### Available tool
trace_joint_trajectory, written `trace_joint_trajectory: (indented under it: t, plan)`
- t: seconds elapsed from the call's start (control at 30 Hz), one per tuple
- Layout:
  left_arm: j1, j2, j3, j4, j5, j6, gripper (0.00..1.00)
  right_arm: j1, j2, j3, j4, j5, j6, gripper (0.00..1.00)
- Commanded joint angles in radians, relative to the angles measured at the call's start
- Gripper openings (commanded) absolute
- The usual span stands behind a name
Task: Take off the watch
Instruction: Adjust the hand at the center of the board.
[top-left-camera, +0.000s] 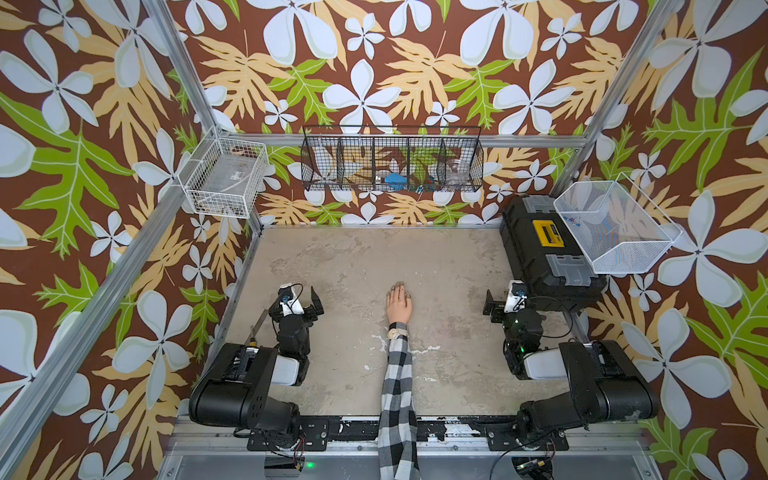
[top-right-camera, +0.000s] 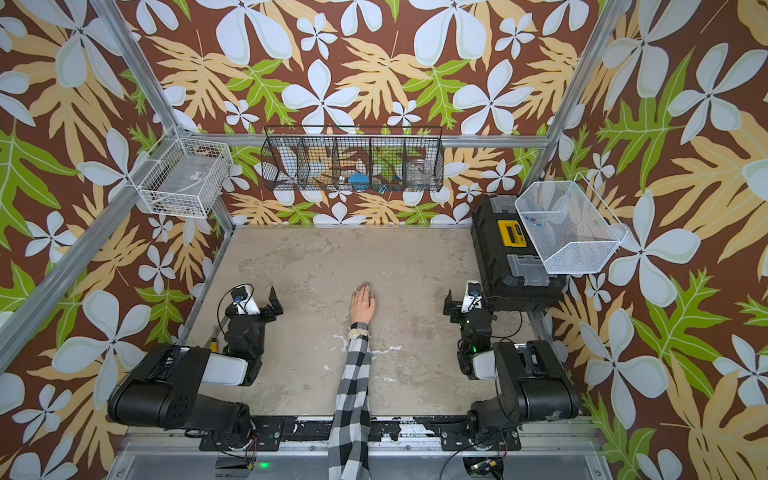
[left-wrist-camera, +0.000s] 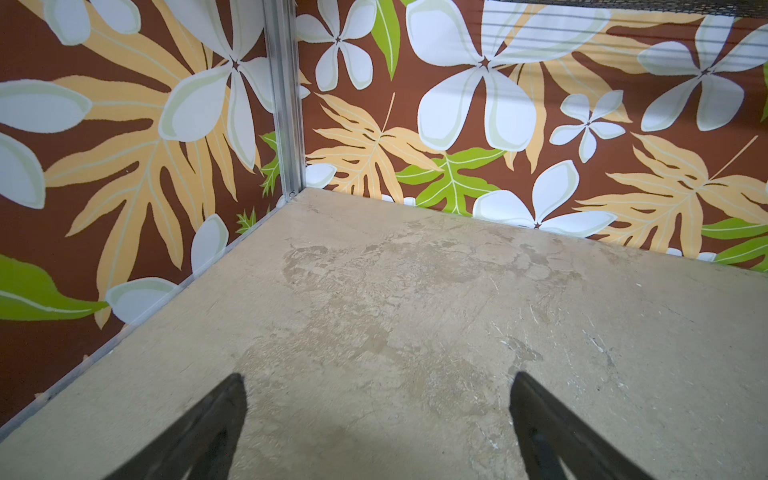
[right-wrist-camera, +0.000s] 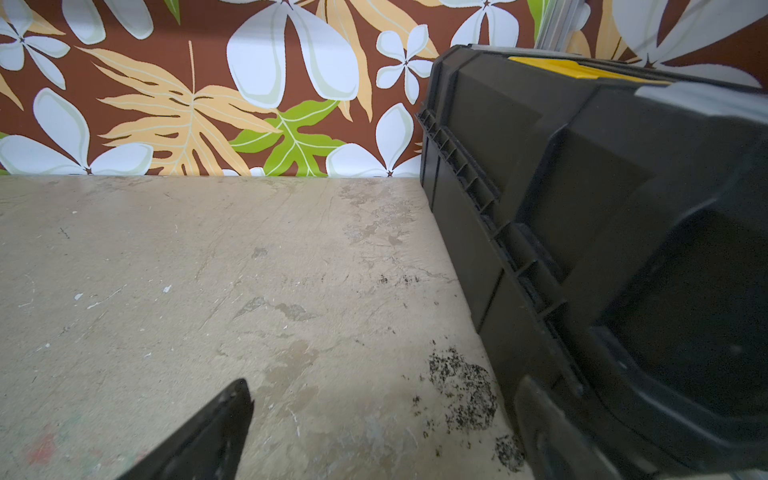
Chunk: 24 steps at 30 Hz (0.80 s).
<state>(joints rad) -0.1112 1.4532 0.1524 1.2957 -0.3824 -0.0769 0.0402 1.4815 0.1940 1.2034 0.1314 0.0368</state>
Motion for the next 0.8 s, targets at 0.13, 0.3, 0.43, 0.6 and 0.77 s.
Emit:
trace_joint_trajectory:
  t: [0.13, 0.3, 0.43, 0.6, 0.77]
  plan:
    - [0.002, -0.066, 0.031, -0.103, 0.012, -0.001, 1.0, 0.013, -0.109, 0.039, -0.113, 0.037, -0.001, 1.0]
    - [-0.002, -0.139, 0.166, -0.389, -0.05, -0.018, 1.0, 0.01, -0.26, 0.147, -0.42, 0.095, 0.09, 1.0]
    - [-0.005, -0.182, 0.276, -0.63, -0.057, -0.12, 0.99, 0.01, -0.296, 0.259, -0.692, 0.089, 0.279, 1.0]
    - [-0.009, -0.229, 0.428, -0.976, 0.046, -0.291, 0.98, 0.009, -0.295, 0.37, -0.968, 0.063, 0.496, 1.0]
    - [-0.08, -0.283, 0.535, -1.247, 0.184, -0.381, 0.96, 0.011, -0.314, 0.399, -1.054, -0.208, 0.48, 1.0]
